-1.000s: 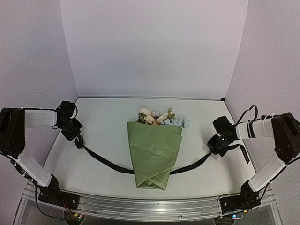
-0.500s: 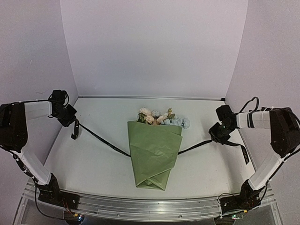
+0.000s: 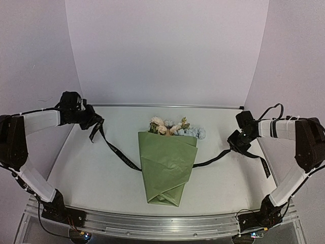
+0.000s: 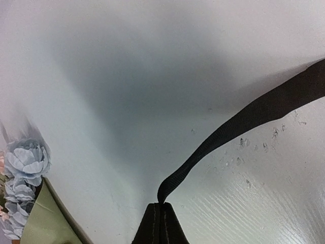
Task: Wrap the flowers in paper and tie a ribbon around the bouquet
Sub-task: Move the ribbon to the center of the board, then place the left side of the ribbon on the folded bouquet.
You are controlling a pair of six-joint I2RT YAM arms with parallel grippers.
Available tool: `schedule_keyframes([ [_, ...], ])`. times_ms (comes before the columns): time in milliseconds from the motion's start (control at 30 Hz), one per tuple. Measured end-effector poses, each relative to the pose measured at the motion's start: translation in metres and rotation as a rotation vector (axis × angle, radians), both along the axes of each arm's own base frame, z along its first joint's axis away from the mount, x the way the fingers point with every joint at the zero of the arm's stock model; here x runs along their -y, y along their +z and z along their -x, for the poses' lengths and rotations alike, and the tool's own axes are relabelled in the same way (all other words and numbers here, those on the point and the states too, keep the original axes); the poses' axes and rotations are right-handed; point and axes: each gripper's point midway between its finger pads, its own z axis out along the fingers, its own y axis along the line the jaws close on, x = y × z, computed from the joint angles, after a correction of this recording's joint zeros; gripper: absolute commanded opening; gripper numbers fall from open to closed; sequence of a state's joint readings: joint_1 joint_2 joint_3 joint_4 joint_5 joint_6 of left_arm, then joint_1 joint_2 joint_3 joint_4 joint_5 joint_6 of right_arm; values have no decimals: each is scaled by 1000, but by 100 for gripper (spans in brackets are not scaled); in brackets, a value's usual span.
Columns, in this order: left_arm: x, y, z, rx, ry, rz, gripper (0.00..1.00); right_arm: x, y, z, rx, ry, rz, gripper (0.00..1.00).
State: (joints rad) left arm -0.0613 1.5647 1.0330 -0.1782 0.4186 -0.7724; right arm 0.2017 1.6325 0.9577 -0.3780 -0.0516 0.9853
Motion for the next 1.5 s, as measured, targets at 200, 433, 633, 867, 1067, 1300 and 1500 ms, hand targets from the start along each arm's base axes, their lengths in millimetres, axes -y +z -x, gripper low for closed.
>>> schedule_keyframes([
  [200,204,116,67,405,-616,77,0,-12,5,3,9,47,-12,0],
  [433,344,163,139,640,-1096,223,0,-21,5,6,5,74,-21,0],
  [633,408,80,174,486,-1312,250,0,-22,4,8,-4,84,-24,0],
  [867,319,20,82,344,-963,140,0,-19,9,10,-22,100,7,0],
  [1067,113,79,-17,445,-325,-34,0,-10,13,12,-30,95,43,0],
  [1300,5,121,-10,476,62,-98,0,0,11,15,-47,81,83,0],
  [1500,-25,51,2,249,155,-138,0,4,11,17,-54,86,104,0],
])
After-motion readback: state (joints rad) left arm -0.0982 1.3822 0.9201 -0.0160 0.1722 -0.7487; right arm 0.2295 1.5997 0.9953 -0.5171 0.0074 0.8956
